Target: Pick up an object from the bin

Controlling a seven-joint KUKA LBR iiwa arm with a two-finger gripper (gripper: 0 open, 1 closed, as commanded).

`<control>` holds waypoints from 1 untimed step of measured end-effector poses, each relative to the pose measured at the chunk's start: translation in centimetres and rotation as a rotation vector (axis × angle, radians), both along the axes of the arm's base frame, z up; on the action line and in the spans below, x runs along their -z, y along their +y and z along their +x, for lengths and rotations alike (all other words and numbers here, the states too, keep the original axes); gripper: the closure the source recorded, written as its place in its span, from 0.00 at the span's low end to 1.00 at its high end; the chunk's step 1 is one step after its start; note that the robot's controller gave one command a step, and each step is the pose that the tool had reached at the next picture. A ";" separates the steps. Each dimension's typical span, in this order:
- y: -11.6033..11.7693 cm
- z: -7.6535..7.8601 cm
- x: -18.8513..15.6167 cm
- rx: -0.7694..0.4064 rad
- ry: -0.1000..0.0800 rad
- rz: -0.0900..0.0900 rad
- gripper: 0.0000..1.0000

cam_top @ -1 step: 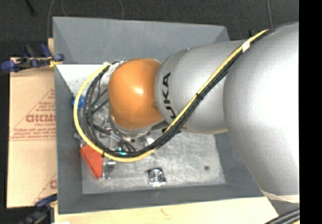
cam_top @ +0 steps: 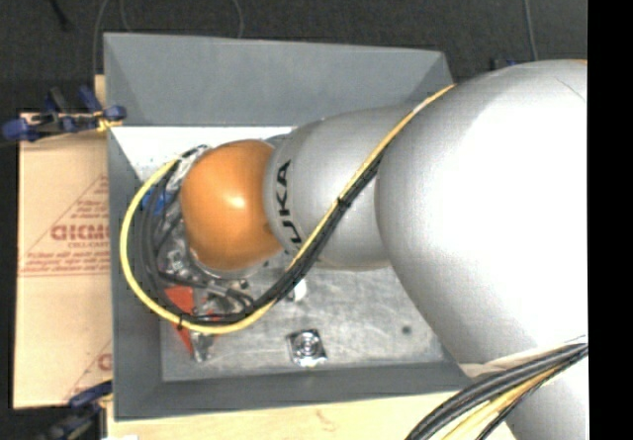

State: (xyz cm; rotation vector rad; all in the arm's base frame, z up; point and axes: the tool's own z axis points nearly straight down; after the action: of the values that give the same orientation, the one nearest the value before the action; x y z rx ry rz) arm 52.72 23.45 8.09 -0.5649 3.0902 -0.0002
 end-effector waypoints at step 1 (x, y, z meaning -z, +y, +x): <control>0.1 0.1 -0.2 0.004 -0.001 0.004 1.00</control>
Offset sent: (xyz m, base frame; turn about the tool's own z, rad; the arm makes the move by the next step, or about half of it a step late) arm 0.0000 0.0000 0.0000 0.0000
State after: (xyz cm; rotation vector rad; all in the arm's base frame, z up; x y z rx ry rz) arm 52.78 23.56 8.28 -0.5584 3.0896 0.0053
